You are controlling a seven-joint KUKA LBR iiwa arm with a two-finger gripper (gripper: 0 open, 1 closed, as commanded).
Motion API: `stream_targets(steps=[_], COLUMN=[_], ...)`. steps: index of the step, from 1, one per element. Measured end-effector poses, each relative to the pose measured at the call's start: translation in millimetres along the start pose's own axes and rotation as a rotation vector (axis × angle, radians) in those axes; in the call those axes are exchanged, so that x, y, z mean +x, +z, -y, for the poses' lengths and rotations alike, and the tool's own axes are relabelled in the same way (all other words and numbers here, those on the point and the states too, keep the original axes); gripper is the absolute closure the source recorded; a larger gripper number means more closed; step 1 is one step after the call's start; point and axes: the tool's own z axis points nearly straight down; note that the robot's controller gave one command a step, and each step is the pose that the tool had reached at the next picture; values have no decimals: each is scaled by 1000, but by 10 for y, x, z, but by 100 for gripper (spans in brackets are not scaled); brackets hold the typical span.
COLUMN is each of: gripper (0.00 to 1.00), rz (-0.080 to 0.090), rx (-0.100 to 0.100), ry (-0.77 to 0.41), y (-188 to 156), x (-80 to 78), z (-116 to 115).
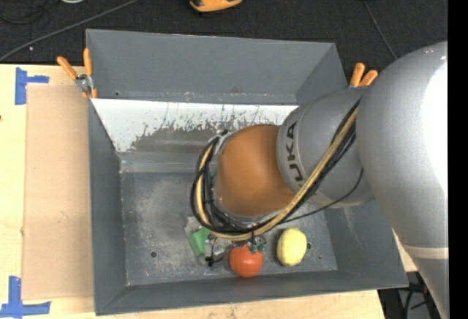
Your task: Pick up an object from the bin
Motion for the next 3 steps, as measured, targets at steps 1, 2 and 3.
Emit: stream_targets(steps=[1,2,3], gripper=[100,100,100], rz=[0,-1,-3], rx=[0,-1,-1], ry=[0,2,3], y=[0,-18,-92], x=[0,2,9], z=[1,1,-2])
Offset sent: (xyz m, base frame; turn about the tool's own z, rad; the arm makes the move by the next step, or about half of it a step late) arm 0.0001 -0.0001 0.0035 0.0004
